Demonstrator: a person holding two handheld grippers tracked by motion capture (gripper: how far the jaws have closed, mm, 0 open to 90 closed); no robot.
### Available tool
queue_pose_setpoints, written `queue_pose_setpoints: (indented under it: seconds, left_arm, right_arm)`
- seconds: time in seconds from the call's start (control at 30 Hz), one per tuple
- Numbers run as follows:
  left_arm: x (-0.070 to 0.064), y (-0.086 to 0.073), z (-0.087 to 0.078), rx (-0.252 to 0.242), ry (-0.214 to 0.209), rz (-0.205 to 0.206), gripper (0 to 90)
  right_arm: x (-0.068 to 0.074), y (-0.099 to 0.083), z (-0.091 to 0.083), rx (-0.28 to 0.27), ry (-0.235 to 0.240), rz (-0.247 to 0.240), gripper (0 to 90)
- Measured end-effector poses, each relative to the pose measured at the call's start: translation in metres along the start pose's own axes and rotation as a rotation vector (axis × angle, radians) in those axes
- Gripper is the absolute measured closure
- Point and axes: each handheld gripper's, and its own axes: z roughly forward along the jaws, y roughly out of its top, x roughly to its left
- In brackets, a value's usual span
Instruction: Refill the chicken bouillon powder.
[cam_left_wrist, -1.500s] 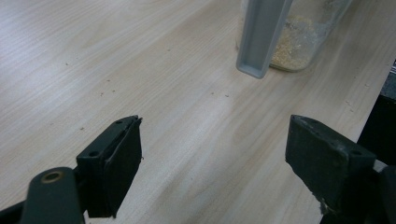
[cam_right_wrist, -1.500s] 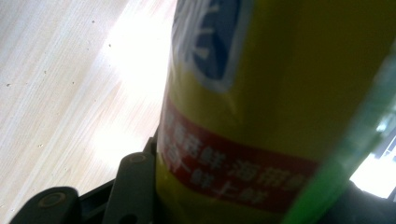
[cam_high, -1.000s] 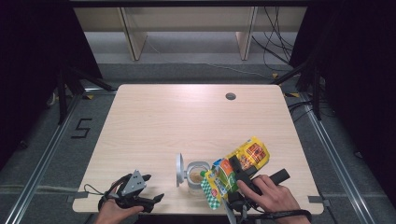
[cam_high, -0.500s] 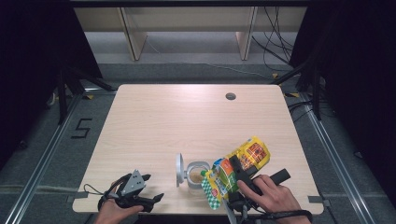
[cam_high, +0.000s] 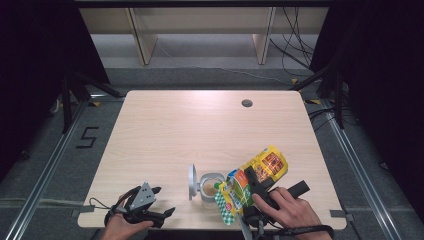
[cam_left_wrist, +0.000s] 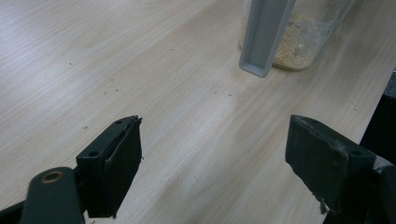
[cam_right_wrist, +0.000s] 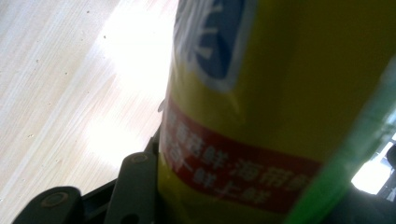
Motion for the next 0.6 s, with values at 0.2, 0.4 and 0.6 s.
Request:
queue_pose_setpoints:
  seconds: [0.2, 0.4, 0.6]
  left_arm:
    - [-0.0010, -0.0006, 0.0007, -0.016, 0.004, -0.002, 18.2]
    - [0.0009, -0.0014, -0.0006, -0.006, 0.005, 0.016, 18.2]
    - [-0.0005, -0.0013, -0.0030, 0.006, -0.001, 0.016, 18.2]
  right_arm:
    - [-0.0004, 0.0004, 0.0003, -0.004, 0.001, -0.004, 58.7]
    - [0.0012, -0.0010, 0.0022, -0.001, 0.004, -0.004, 58.8]
    - [0.0003, -0.0019, 0.0020, -0.007, 0.003, -0.001, 58.8]
